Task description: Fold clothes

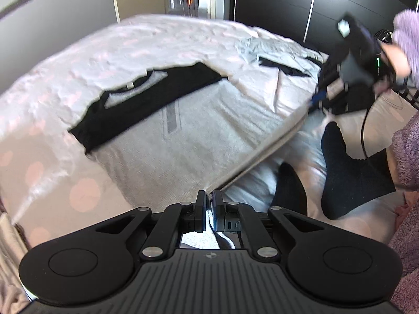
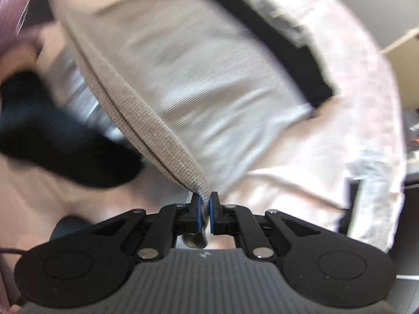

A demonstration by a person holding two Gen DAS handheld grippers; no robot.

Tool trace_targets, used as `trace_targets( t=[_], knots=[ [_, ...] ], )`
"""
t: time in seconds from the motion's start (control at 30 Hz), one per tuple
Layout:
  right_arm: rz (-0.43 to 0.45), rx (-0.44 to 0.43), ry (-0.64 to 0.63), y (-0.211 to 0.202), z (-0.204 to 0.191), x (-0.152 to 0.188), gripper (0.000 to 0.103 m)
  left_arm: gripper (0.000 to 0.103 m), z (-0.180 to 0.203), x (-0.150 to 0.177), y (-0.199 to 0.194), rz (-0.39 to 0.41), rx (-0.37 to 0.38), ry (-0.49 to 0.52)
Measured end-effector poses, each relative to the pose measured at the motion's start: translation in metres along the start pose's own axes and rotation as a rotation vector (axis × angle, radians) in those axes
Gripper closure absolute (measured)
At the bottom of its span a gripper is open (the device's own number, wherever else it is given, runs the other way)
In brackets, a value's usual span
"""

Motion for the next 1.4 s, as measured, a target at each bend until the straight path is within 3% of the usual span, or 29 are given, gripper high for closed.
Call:
trace_targets(
  t=[0.13, 0.23, 0.43, 0.67, 1.07, 1.4],
  knots=[
    [0.074, 0.07, 0.079, -0.028, 0.036, -0.003, 0.096, 0.1, 0.01, -0.012, -0.013, 0.05, -0.081, 0.075],
    [0.112, 0.123, 0.086, -0.044, 0.041, -0.012, 0.096, 0.1, 0.006, -0.025, -0.018, 0.067, -0.125, 0.098],
    [0.15, 0.215, 0.04, -0.036, 0.057, -0.044, 0.096, 0.101, -0.028, -0.058, -0.014, 0.061, -0.177, 0.128],
    [0.174, 0.283, 0.044, -0.003, 0.102, -0.102, 0.096, 0.101, -0.09, -0.108, -0.003, 0.069, -0.219, 0.137],
    [0.177, 0.227, 0.203, 0.127, 0.158, -0.187, 0.096, 0.101, -0.223, -0.162, 0.06, 0.003, -0.222, 0.066],
    [0.091, 0.13, 0.313, 0.256, 0.165, -0.224, 0.095, 0.101, -0.325, -0.16, 0.157, -0.049, -0.192, -0.107]
  ],
)
Point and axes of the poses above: each gripper's, at about its wrist camera, not at the fingertips, and y roughly the way its jaws point, z to its right, x to its underside, the point moved 3 cm from there along y, roughly the way its jaws point, and after that the axes turned 15 degrees about x, right-handed, at the moved point
